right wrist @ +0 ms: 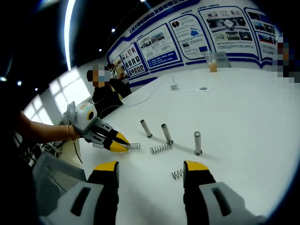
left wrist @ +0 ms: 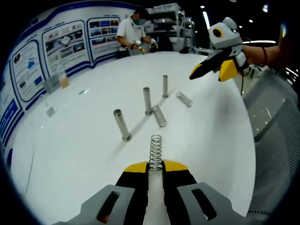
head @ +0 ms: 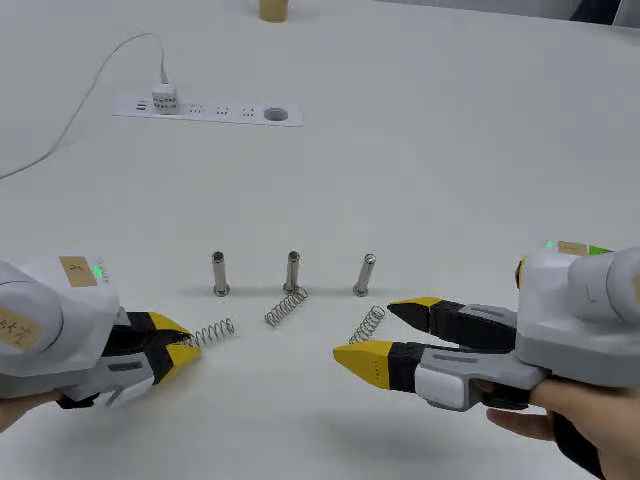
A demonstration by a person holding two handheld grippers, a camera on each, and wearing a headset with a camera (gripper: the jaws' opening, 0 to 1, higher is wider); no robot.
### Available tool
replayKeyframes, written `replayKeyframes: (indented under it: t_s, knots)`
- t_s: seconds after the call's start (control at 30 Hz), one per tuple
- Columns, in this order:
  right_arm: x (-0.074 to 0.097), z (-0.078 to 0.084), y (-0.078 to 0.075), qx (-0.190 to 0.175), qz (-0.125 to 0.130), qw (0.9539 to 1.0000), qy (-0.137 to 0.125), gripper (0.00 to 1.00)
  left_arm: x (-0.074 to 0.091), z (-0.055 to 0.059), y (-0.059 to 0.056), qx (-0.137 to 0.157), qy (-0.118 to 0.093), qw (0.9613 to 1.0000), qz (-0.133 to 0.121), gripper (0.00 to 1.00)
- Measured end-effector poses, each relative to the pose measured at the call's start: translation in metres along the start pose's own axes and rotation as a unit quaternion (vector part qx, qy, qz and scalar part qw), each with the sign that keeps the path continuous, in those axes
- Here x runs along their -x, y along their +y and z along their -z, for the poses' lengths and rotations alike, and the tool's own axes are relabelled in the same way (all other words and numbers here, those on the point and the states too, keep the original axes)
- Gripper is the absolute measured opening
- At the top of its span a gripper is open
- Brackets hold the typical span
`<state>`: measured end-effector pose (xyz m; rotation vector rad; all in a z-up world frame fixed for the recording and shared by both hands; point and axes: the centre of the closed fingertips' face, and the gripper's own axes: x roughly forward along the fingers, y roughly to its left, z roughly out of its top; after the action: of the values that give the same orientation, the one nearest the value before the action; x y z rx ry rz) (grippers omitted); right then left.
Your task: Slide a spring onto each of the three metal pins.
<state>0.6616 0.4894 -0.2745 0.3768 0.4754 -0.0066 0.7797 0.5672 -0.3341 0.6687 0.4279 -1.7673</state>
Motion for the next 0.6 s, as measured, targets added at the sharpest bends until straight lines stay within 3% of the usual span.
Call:
replayKeyframes:
  t_s: [0.17,0.3,0.6]
  knots:
    - [-0.004,-0.005,0.008,-0.016,-0.010,0.9998,-0.010,0.56,0.009,-0.015,-0.008,0.025,-0.032,0.9991,-0.012,0.10]
    - [-0.008,-0.015,0.018,-0.036,-0.028,0.9982,-0.038,0.52,0.016,-0.028,-0.015,0.033,-0.056,0.9977,-0.019,0.10]
    - [-0.015,-0.026,0.040,-0.068,-0.065,0.9937,-0.060,0.49,0.031,-0.054,-0.032,0.037,-0.105,0.9935,-0.023,0.10]
